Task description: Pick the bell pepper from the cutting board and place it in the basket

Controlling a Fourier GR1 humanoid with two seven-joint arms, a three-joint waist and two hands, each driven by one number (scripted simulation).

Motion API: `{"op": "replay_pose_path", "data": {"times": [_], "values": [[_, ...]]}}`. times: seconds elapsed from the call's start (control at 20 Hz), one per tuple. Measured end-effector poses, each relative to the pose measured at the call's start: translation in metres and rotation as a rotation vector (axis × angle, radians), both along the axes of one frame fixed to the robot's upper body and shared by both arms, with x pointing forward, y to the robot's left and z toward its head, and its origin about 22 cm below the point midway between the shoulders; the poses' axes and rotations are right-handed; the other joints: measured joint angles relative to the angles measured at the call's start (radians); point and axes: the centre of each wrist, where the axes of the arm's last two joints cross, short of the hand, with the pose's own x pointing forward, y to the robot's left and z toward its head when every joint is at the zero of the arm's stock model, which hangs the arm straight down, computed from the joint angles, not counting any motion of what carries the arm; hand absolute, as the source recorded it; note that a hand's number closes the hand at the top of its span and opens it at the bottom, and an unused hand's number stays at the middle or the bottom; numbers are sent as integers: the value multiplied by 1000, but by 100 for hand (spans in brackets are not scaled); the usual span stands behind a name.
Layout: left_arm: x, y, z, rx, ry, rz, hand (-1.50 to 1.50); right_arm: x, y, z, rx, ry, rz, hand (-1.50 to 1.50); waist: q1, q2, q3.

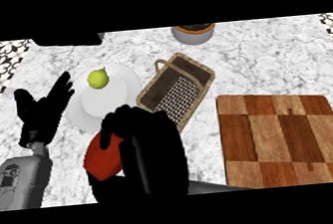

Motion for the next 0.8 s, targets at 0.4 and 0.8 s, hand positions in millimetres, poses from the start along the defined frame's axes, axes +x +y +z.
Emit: {"op": "replay_pose_path", "data": {"times": [0.4,0.8], "values": [[2,-1,1,-2,-5,-1,0,35,12,50,9,-112,-122,150,9,3,-1],[2,3,1,2,-9,2,0,73,29,100,-44,-169,-299,150,5,7,0]]}}
